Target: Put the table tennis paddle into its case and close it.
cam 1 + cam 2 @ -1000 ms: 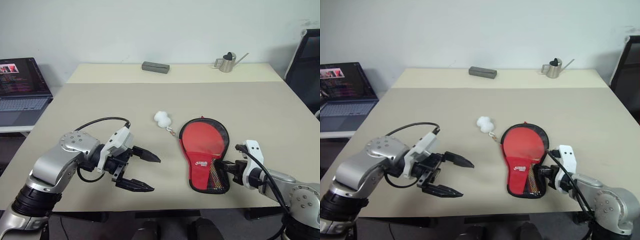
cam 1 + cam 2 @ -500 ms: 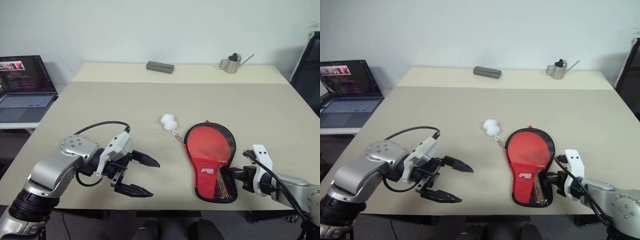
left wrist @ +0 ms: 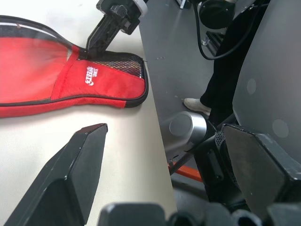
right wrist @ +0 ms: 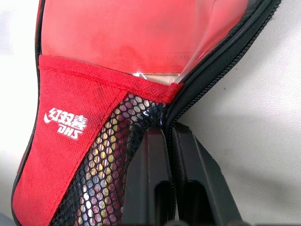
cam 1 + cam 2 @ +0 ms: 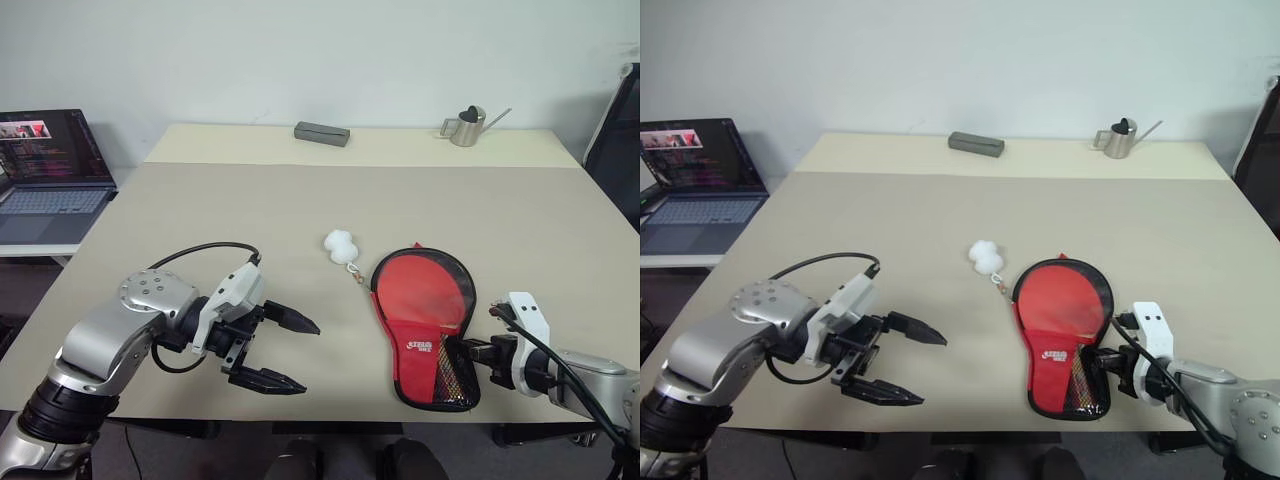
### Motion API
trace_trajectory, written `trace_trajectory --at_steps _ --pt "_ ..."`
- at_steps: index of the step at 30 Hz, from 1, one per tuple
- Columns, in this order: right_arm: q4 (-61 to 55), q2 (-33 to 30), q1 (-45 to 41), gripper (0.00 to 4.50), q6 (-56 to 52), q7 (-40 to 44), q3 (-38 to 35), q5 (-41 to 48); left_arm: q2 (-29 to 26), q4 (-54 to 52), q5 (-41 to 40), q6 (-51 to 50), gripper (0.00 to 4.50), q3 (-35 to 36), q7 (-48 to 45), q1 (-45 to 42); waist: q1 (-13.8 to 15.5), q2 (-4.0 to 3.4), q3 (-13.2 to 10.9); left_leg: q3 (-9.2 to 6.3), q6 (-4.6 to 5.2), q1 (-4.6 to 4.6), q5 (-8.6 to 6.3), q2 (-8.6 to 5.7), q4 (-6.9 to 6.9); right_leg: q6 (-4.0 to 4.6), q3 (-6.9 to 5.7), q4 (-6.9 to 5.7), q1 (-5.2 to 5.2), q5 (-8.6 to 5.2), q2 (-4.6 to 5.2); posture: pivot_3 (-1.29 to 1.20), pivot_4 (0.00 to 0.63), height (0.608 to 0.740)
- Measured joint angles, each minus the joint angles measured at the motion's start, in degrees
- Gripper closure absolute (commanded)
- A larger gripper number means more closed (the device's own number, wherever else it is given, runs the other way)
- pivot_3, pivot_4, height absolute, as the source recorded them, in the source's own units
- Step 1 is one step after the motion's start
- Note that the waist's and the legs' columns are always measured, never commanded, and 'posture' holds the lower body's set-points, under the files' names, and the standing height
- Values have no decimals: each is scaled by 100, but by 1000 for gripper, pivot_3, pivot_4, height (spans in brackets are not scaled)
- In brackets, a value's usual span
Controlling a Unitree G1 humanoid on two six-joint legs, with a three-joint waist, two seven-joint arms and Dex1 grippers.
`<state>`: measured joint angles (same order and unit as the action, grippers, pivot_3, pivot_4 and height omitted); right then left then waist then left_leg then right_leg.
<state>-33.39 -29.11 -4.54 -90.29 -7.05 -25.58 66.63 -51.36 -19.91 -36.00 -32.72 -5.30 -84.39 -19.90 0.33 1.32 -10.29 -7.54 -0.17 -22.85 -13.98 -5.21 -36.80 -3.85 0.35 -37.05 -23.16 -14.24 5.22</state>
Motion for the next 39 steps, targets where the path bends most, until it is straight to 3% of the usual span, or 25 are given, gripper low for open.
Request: trace_trajectory --at_steps 10,11,15,24,32,39 --pt "-11 77 109 4492 -3 51 -154 3 -1 0 0 68 231 1 5 102 9 0 0 1 0 -1 0 -1 0 -1 0 1 0 0 0 0 150 740" --pt "-12 79 109 4004 -3 50 -159 4 -2 0 0 69 231 1 5 103 9 0 0 0 0 -1 0 -1 0 -1 0 1 0 1 0 0 150 740" --pt "-31 92 184 2961 -19 26 -249 59 -1 4 1 74 231 1 5 108 0 -1 0 2 0 0 0 0 0 -1 2 0 -1 0 0 0 150 740" --pt "-115 118 135 135 41 43 -253 217 3 4 2 84 231 0 5 108 -30 -1 0 10 1 2 0 1 -4 -4 9 -2 -1 3 -1 0 150 740" --pt "-330 -372 53 60 981 806 269 -124 9 6 4 96 231 0 8 116 -50 -4 -2 18 1 3 0 6 -7 -9 13 -3 -4 6 -6 0 150 740" --pt "-399 -817 -201 60 2785 1881 1242 -1601 121 93 16 117 231 6 171 97 -69 -6 -3 23 0 6 1 7 -7 -10 17 -4 -5 6 -6 0 150 740"
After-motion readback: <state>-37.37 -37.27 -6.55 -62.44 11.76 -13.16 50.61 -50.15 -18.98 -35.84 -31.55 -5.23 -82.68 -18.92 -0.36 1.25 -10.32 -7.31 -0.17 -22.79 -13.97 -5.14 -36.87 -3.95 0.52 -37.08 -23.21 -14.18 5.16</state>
